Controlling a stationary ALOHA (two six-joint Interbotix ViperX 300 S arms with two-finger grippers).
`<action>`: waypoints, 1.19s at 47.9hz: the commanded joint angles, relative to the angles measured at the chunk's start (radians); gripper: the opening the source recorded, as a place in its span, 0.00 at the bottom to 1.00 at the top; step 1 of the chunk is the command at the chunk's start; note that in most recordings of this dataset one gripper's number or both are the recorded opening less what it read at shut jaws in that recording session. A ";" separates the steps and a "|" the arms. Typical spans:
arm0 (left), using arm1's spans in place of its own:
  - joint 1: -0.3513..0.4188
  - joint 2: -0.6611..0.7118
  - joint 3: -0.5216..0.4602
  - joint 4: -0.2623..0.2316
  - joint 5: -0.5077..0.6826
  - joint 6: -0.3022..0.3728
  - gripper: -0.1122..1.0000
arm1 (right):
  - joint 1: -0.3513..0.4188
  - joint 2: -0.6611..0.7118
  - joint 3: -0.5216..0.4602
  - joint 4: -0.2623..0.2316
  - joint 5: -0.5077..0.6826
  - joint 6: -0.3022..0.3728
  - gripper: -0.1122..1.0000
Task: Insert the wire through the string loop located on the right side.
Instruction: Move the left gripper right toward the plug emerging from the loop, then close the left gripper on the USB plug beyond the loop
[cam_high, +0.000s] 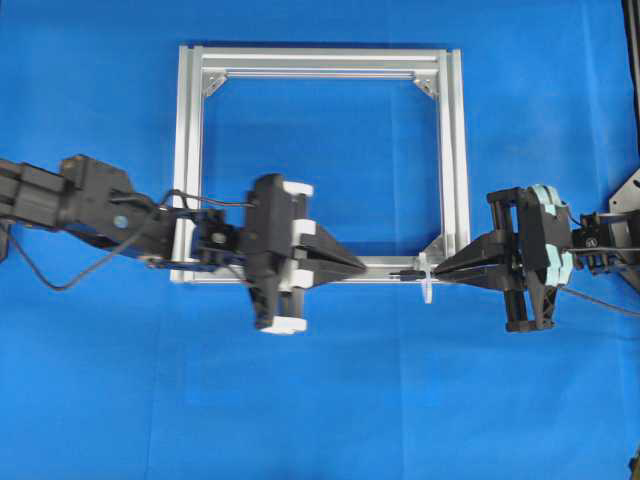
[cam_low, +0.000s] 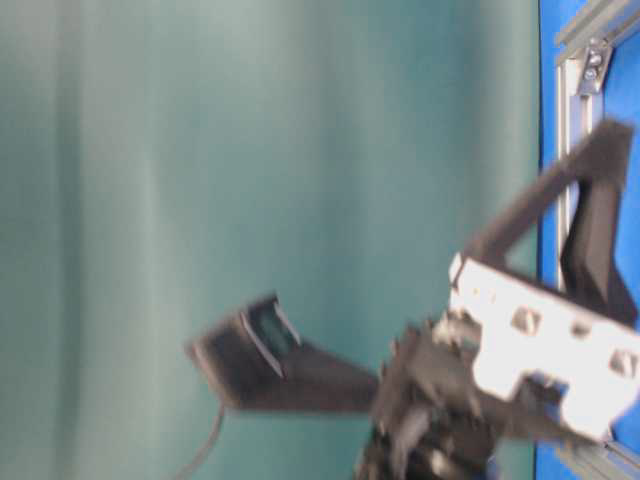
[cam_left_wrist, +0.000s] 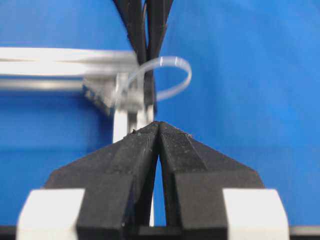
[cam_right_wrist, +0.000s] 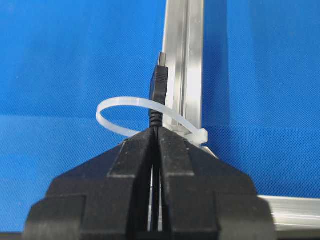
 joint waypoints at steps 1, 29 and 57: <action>-0.003 0.005 -0.075 0.002 0.026 0.002 0.10 | -0.002 -0.005 -0.018 0.002 -0.005 0.002 0.07; -0.002 0.072 -0.207 0.002 0.118 0.014 0.10 | -0.002 -0.005 -0.020 0.002 -0.005 0.002 0.07; -0.002 0.097 -0.212 0.002 0.120 0.014 0.87 | -0.002 -0.005 -0.020 0.002 -0.005 0.002 0.07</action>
